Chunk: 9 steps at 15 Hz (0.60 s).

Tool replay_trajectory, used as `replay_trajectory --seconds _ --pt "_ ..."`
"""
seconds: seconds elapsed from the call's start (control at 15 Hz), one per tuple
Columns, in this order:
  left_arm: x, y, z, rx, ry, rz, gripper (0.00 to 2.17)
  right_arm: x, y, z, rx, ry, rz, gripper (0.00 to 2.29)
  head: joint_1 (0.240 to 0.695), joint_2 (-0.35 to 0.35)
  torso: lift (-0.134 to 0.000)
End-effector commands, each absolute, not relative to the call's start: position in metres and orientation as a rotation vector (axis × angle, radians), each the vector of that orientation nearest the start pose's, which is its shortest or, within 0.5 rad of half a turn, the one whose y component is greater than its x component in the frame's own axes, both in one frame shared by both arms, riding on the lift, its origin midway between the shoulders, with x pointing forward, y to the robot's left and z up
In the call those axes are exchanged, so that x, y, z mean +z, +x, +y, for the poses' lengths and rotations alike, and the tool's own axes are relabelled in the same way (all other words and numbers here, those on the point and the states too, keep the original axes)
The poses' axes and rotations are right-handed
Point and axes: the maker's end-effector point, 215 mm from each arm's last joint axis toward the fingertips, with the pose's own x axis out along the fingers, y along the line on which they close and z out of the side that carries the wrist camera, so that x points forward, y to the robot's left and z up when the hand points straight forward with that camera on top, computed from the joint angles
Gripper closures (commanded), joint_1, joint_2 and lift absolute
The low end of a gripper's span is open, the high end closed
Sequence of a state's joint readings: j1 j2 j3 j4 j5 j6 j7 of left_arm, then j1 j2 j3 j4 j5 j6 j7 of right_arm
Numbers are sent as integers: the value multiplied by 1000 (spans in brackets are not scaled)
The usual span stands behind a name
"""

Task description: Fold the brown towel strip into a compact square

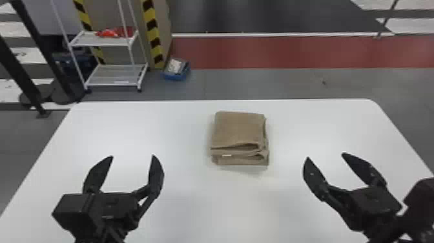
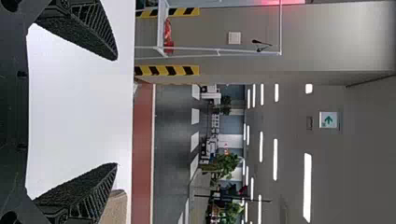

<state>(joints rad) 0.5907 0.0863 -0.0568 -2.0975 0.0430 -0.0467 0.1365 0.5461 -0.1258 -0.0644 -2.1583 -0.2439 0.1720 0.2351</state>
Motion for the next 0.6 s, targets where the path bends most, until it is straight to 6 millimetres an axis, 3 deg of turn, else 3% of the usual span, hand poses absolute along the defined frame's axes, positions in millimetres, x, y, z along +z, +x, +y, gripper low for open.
replay_trajectory --seconds 0.0,0.53 --pt "-335 419 231 44 -1 21 66 -336 429 -210 262 116 112 87 695 29 -108" --pt "-334 417 230 42 -1 19 66 -333 429 -209 263 115 108 87 695 28 -108"
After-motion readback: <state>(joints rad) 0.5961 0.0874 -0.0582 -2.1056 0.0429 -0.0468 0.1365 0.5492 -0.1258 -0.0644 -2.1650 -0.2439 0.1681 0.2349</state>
